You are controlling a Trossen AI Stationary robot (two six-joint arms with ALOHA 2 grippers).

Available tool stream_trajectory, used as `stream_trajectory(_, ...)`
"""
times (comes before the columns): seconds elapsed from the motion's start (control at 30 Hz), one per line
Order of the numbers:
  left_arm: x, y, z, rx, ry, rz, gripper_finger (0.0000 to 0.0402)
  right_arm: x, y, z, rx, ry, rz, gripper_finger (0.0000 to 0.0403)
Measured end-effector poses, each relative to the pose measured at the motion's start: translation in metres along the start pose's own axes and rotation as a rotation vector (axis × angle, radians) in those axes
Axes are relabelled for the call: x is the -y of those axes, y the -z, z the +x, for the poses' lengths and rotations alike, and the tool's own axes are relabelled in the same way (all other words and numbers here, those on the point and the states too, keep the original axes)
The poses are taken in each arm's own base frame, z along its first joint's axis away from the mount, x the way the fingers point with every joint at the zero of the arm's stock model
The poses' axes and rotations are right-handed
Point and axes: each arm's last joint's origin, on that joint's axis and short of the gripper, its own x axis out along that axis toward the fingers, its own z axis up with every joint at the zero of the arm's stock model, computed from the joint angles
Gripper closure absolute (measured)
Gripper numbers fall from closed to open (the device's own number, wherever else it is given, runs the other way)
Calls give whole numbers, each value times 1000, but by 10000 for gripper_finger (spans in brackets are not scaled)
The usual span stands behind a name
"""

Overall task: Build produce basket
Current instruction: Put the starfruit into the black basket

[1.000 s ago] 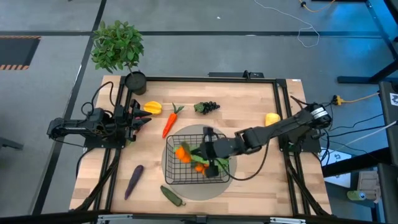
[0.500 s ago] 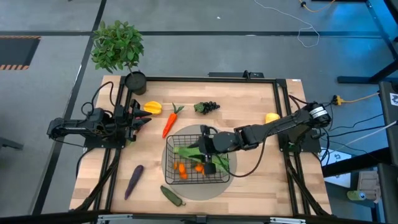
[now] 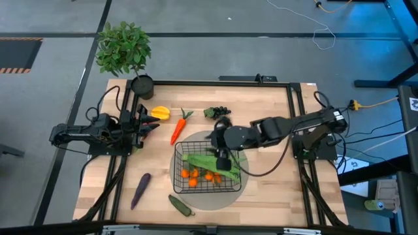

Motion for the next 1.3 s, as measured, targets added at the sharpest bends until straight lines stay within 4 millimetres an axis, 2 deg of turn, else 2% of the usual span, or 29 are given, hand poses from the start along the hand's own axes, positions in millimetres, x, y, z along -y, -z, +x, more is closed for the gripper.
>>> stream_trajectory(0.1,-2,2,0,-53,-82,10,296,9,0,-22,-102,184,6,230)
stream_trajectory(0.33,1,-17,7,-204,-111,-9,296,34,14,-83,-252,449,146,231)
stream_trajectory(0.53,1,-11,14,-268,-138,-32,296,53,30,-117,-290,636,309,231)
stream_trajectory(0.7,2,-21,26,-358,-206,-20,296,71,35,-131,-234,688,376,231)
stream_trajectory(0.8,4,-31,37,-508,-257,9,296,85,44,-134,-263,742,414,231)
stream_trajectory(0.97,3,-42,58,-775,-527,-33,301,106,59,-136,-302,815,472,231)
stream_trajectory(1.03,1,-43,68,-861,-632,-65,302,110,65,-133,-329,832,480,231)
stream_trajectory(1.13,-6,-40,86,-965,-738,-16,302,113,72,-128,-364,843,486,231)
stream_trajectory(1.3,-20,-31,119,-1091,-739,98,303,113,80,-118,-406,835,480,231)
